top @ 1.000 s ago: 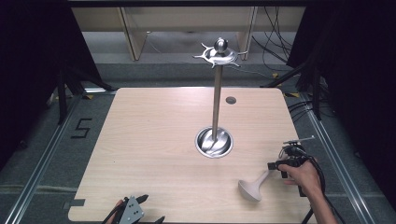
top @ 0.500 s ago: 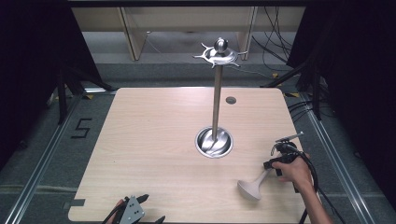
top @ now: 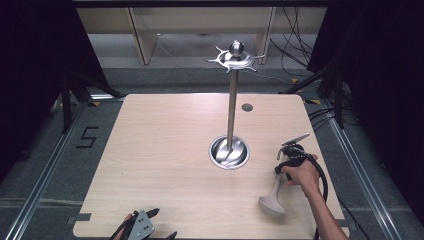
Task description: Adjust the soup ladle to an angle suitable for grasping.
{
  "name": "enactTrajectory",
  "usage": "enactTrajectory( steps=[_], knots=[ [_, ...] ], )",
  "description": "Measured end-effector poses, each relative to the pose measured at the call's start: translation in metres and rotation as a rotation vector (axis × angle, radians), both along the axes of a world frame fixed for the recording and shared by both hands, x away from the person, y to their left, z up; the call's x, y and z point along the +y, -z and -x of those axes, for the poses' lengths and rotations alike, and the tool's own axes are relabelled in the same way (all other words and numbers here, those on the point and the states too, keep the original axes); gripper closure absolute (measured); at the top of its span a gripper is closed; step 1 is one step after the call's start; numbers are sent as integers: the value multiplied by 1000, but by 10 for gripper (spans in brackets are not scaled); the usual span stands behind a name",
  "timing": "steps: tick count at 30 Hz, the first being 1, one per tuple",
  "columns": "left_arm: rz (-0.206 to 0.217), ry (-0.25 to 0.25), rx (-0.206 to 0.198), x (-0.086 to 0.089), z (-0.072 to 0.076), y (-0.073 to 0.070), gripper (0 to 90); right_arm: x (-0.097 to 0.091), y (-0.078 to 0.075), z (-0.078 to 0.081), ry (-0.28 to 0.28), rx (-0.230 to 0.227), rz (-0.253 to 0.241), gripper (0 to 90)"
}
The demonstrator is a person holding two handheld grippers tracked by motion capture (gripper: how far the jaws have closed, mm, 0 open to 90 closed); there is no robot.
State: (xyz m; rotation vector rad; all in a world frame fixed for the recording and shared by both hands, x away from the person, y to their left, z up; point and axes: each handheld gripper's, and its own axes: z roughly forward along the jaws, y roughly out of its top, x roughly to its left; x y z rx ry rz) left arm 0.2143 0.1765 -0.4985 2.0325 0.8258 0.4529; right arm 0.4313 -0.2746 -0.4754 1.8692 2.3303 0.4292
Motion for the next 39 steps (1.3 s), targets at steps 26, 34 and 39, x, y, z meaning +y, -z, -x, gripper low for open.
enactTrajectory(
  steps=[26,34,39],
  knots=[
    [-20,10,-13,0,1,-2,148,7,-6,-16,-35,-45,-105,768],
    [6,14,1,-1,2,-2,148,6,-17,-8,-59,-92,-130,770],
    [8,13,-1,-1,2,-2,148,4,-26,2,-137,-180,-148,771]
  ],
)
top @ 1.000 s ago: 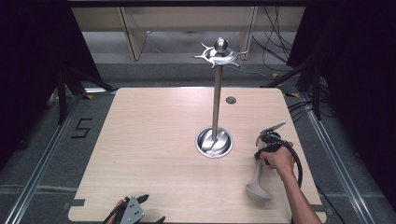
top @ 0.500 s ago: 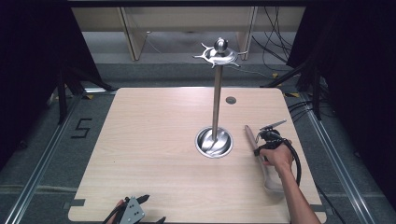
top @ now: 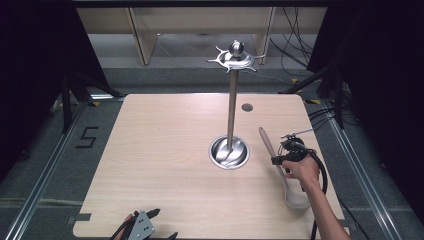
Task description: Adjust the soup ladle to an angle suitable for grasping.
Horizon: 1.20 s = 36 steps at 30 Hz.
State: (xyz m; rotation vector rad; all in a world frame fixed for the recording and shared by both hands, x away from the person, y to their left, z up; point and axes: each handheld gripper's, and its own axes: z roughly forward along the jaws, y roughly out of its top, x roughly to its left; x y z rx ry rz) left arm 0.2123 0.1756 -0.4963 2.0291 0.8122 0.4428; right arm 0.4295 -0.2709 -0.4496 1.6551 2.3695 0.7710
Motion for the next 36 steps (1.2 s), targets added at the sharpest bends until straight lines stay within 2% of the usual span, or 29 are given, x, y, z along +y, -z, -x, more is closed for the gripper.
enactTrajectory(
  steps=[1,2,3,4,6,8,10,11,12,13,16,18,20,21,22,23,24,27,28,29,30,31,33,36],
  knots=[
    [0,0,0,0,0,0,147,0,-2,2,-29,-34,-8,771],
    [1,-1,0,0,0,0,147,0,-2,2,-29,-34,-8,771],
    [1,-4,-3,0,0,0,148,1,-8,9,-44,-64,-21,771],
    [1,-4,-3,0,0,0,147,1,-8,9,-44,-64,-21,771],
    [3,-1,-6,0,0,0,147,2,-17,21,-34,-85,-50,771],
    [4,-4,-9,0,0,0,147,-1,-22,29,-59,-99,-68,771],
    [-3,5,2,0,0,-1,147,-2,-25,37,-66,-156,-78,771],
    [-4,0,-3,0,0,0,147,-4,-26,40,-99,-211,-82,771],
    [3,-5,-2,0,0,0,148,-4,-26,43,-102,-250,-75,771],
    [-3,3,3,0,0,0,148,-1,-28,51,-60,-231,-89,771],
    [-3,1,-4,0,0,0,148,-4,-31,60,-96,-308,-78,771],
    [-2,0,-3,0,0,0,148,-4,-33,66,-85,-316,-96,772],
    [4,-5,-6,0,0,0,147,-5,-35,76,-94,-364,-122,772],
    [3,-4,-6,0,0,0,147,-7,-36,79,-117,-388,-111,771],
    [3,-4,-6,0,0,0,147,-7,-36,79,-117,-388,-111,771],
    [13,-10,-6,-1,0,0,147,-6,-36,86,-107,-416,-143,771],
    [13,-10,-6,-1,0,0,148,-6,-37,89,-106,-407,-142,771],
    [7,-7,-4,-1,0,0,147,-7,-38,93,-133,-434,-135,772],
    [4,-6,-5,0,0,0,148,-7,-39,98,-135,-465,-132,771],
    [4,-6,-5,0,0,0,147,-6,-39,99,-136,-481,-153,772],
    [15,-10,-6,-1,0,0,147,-6,-39,99,-136,-481,-153,772],
    [2,0,-1,0,0,0,148,-7,-39,102,-139,-479,-156,772],
    [13,-11,-5,-1,0,0,148,-7,-40,105,-159,-528,-167,772],
    [15,-11,-5,-1,0,1,147,-5,-41,110,-151,-536,-186,772]
  ],
)
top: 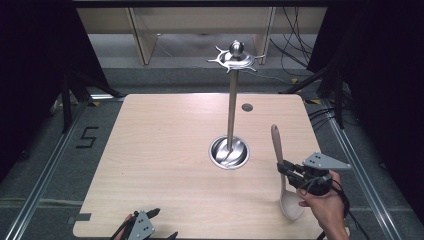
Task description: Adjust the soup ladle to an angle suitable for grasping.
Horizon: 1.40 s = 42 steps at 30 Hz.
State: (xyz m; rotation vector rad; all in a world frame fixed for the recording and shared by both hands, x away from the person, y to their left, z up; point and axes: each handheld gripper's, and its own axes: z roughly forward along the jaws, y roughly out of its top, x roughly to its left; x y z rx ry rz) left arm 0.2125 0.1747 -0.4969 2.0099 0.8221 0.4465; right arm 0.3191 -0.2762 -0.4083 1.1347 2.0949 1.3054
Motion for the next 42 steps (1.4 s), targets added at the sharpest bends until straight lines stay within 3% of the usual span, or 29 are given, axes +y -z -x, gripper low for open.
enactTrajectory(
  steps=[1,2,3,4,5,6,12,16,19,21,22,23,26,28,29,34,35,40,41,42],
  knots=[
    [-11,12,1,1,0,-1,148,-1,-1,3,-10,-6,12,771],
    [-59,18,-29,3,-3,0,148,-1,-3,6,-16,-27,9,772],
    [-59,18,-29,3,-3,0,148,-1,-3,6,-16,-27,9,772],
    [-49,23,8,3,-1,-2,148,0,-4,10,-5,-51,-16,772],
    [-14,14,9,1,0,-1,147,-1,-6,11,-12,-65,-16,772],
    [-5,12,9,1,0,0,147,-1,-7,12,-13,-84,-15,772],
    [-5,11,5,0,0,0,148,1,-14,11,2,-128,-73,773],
    [-8,13,10,1,0,0,147,9,-23,6,-15,-162,-104,772],
    [1,6,-3,0,0,0,148,14,-31,-1,-49,-185,-84,773],
    [-6,9,-4,1,0,0,147,19,-36,-4,-36,-178,-91,773],
    [10,3,-3,0,0,1,147,20,-38,-6,-44,-183,-85,772],
    [-43,22,-10,3,-1,-1,148,21,-41,-10,-53,-196,-73,773],
    [-34,24,-13,3,-1,-1,147,24,-46,-14,-39,-190,-70,773],
    [-1,9,-2,0,0,0,147,29,-53,-22,-28,-197,-57,772],
    [0,8,-1,0,0,0,147,29,-55,-24,-46,-192,-49,773],
    [9,4,-3,0,0,0,147,36,-67,-32,-34,-197,-33,772],
    [-13,17,-11,2,0,-1,148,39,-73,-38,-40,-202,-26,772],
    [-5,12,-7,1,0,-1,147,42,-82,-44,-44,-206,-13,773],
    [-16,14,-5,2,0,-1,148,45,-86,-48,-44,-224,-2,773],
    [-30,18,-3,2,0,-1,147,47,-87,-47,-35,-207,-17,772]
  ],
)
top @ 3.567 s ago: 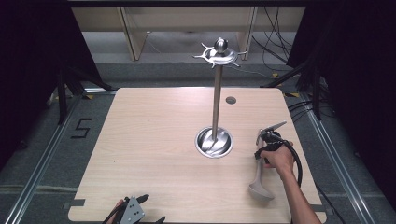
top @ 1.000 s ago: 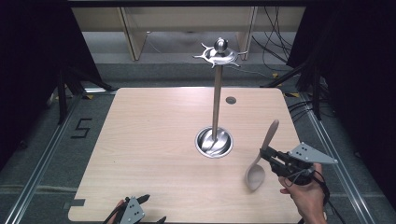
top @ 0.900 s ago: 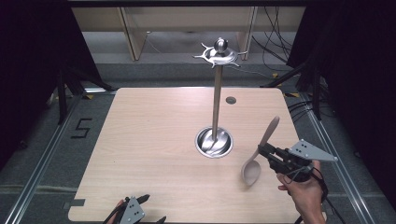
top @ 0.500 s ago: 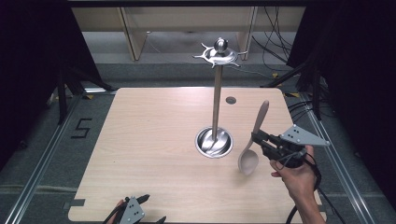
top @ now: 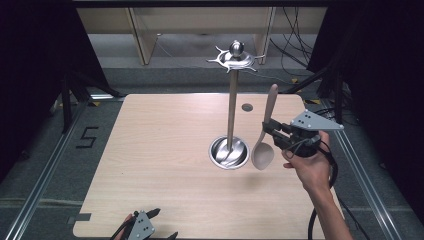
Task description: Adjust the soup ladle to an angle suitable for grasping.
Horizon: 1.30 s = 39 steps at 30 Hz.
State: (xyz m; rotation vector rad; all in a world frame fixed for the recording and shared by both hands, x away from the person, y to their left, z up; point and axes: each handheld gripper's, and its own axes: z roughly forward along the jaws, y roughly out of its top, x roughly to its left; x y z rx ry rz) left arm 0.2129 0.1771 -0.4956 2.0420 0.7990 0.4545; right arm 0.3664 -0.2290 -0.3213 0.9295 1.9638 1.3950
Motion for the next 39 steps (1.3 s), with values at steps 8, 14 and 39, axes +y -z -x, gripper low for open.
enactTrajectory(
  steps=[8,14,39],
  knots=[
    [20,-9,-2,-1,0,0,147,8,-11,-7,-22,2,19,772],
    [31,-7,6,-1,0,0,148,14,-20,-12,-28,5,23,772],
    [1,11,-6,1,-1,-2,148,26,-31,-29,-30,35,90,772]
  ],
)
